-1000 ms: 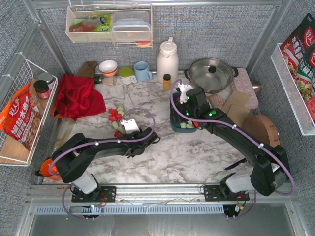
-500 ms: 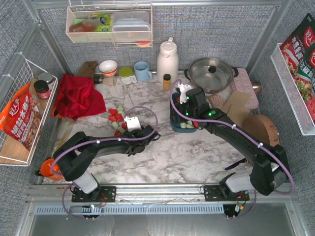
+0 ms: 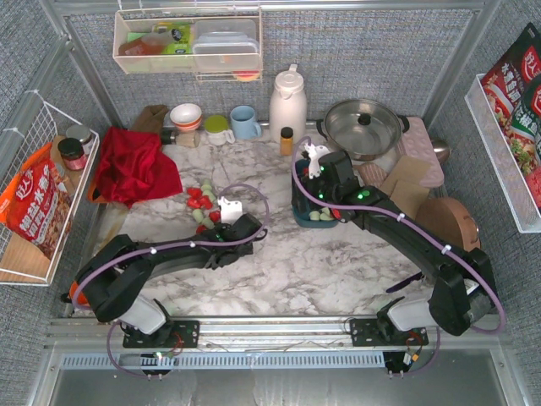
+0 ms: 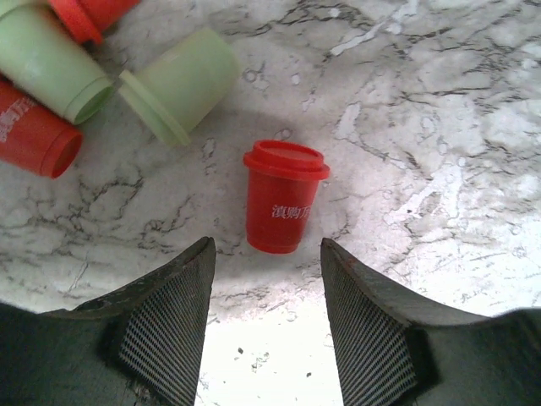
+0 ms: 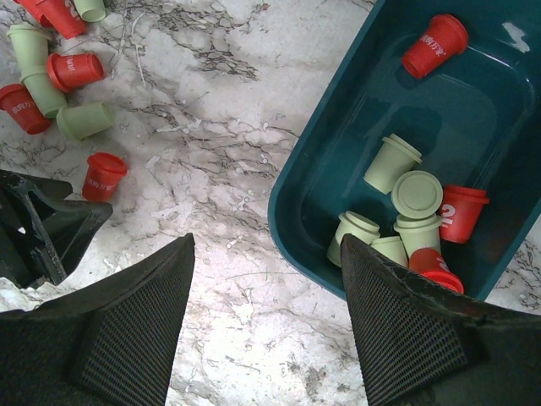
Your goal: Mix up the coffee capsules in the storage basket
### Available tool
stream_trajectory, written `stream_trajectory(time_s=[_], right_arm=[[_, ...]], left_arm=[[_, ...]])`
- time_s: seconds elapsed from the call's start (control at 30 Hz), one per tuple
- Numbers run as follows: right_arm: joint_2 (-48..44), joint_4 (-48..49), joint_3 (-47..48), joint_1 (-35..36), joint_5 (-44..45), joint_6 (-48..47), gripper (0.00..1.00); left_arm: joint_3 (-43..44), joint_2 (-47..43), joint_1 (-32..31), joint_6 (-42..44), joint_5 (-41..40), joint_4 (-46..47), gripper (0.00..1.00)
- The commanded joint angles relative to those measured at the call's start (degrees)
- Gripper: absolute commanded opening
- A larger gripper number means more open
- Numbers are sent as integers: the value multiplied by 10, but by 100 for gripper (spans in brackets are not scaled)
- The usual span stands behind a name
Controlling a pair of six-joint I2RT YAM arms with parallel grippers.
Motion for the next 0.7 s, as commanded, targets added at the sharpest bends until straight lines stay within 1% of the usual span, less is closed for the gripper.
stream_trajectory(time_s=[0.0, 0.23, 0.4, 0.6, 0.67], right_arm=[[1, 5, 0, 0, 0, -3, 73], [6, 6, 2, 0, -1, -2, 74], [8, 7, 2, 0, -1, -3, 74], [10, 7, 3, 0, -1, -3, 74], [10, 6, 3, 0, -1, -3, 74]], left_arm=[[-16, -14, 14, 82, 40, 76, 62], [-19, -7, 42, 103, 44, 86, 60], [-14, 12, 43, 106, 60, 99, 54], [-1, 43, 43, 105, 69, 90, 47], [-2, 45, 43, 105, 68, 93, 43]])
